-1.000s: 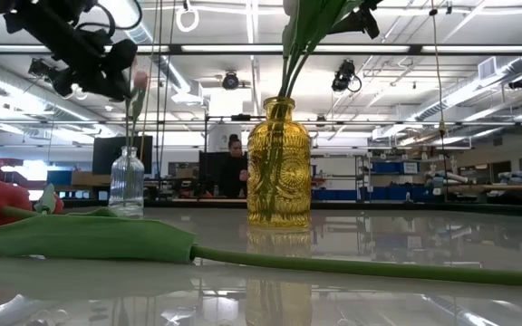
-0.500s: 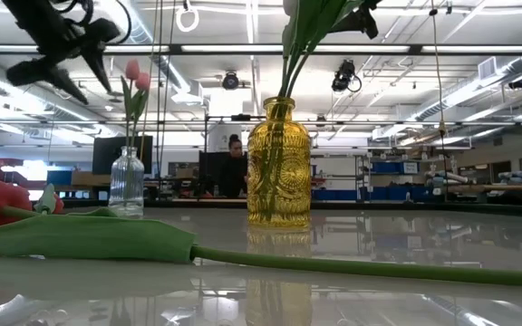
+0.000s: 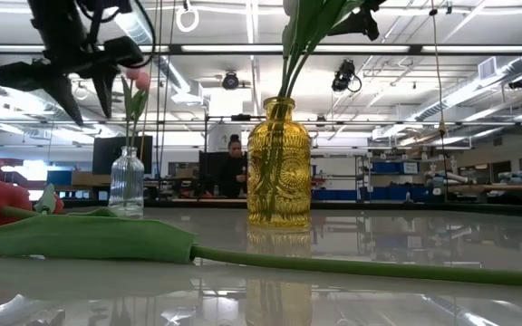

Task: Sort flowers into vase by color
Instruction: Put the top red tulip into the transparent flower vase

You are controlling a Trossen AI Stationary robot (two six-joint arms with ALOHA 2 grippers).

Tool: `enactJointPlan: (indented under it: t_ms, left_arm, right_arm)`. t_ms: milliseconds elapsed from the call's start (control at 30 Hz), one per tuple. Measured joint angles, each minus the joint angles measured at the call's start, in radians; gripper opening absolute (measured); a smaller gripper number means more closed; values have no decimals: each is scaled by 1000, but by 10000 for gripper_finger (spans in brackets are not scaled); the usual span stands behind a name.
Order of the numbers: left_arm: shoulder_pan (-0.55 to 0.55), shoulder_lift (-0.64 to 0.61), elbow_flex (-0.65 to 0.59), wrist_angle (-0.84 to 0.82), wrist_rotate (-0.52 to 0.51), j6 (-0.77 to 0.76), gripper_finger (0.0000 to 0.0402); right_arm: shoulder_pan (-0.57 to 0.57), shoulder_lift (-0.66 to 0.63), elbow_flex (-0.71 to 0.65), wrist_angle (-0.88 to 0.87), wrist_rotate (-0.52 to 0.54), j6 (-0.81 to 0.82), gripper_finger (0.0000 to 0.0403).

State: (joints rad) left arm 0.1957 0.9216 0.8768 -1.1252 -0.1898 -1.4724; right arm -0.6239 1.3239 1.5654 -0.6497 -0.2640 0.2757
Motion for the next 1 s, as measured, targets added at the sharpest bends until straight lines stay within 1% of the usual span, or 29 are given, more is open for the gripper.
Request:
enactJointPlan:
  t_ms: [100, 233, 333, 500, 700, 867, 1000]
  left_arm:
    - [-68, 83, 0, 45, 0, -43, 193]
    - [-167, 159, 0, 189, 0, -61, 187]
    - [-249, 210, 0, 241, -18, -145, 185]
    - [-372, 288, 0, 205, -73, -339, 185]
    - [-449, 343, 0, 179, -119, -484, 185]
    - [-494, 382, -2, 162, -118, -585, 185]
    - [-513, 423, -2, 152, -81, -628, 185]
  right_arm:
    - [0, 0, 0, -10, 0, -15, 284]
    - [0, 0, 0, -27, 0, -41, 284]
    - [0, 0, 0, -51, 0, -57, 284]
    - [0, 0, 0, -76, -1, -63, 284]
    - [0, 0, 0, -93, -29, -70, 284]
    - [0, 0, 0, -121, -42, -69, 284]
    - [0, 0, 0, -136, -46, -70, 284]
